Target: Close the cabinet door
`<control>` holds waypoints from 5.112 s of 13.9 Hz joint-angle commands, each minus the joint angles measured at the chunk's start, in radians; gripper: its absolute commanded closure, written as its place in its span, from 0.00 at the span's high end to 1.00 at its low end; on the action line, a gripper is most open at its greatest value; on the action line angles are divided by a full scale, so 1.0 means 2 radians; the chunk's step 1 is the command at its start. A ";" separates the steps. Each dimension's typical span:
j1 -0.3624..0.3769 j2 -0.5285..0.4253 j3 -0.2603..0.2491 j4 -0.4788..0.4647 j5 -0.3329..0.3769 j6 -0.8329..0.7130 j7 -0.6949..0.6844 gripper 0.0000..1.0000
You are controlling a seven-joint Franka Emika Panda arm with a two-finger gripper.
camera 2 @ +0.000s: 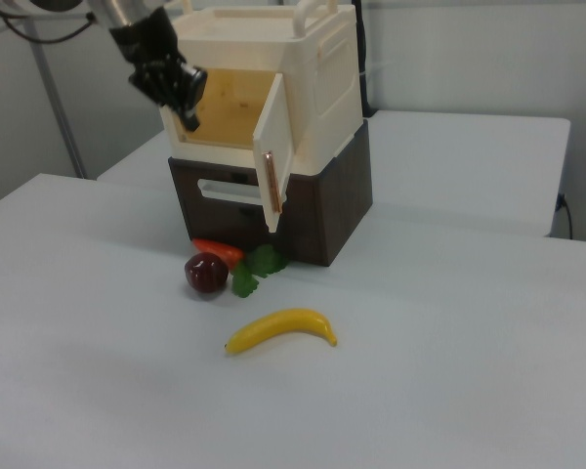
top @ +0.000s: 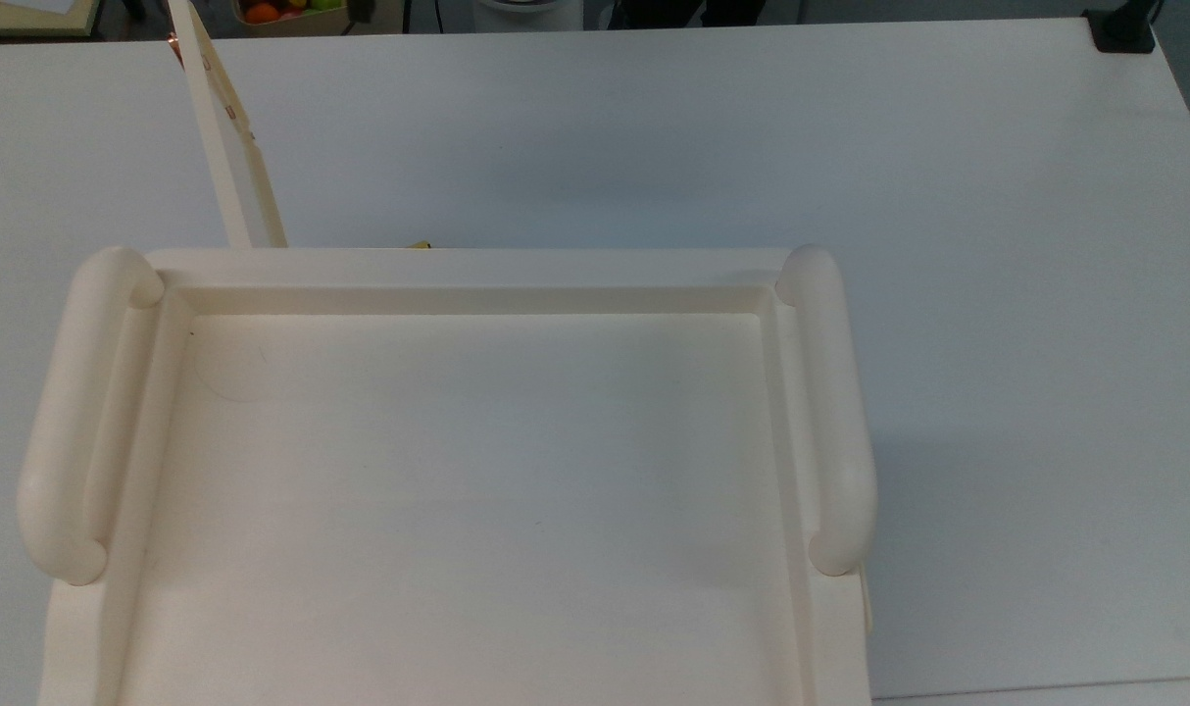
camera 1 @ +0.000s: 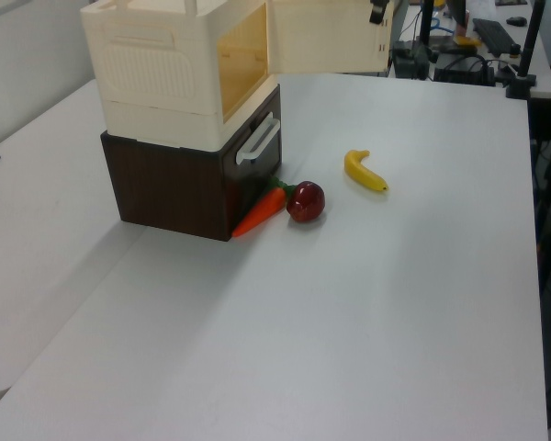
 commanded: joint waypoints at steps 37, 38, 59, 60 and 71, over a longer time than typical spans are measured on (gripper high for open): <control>0.013 0.106 0.036 -0.052 0.150 0.359 0.034 0.00; 0.018 0.109 0.036 -0.052 0.150 0.392 0.035 0.00; 0.019 0.076 0.034 -0.121 0.140 0.424 0.018 0.00; 0.018 0.070 0.033 -0.120 0.137 0.380 0.009 0.00; 0.036 -0.008 0.029 -0.122 -0.031 -0.021 -0.007 0.00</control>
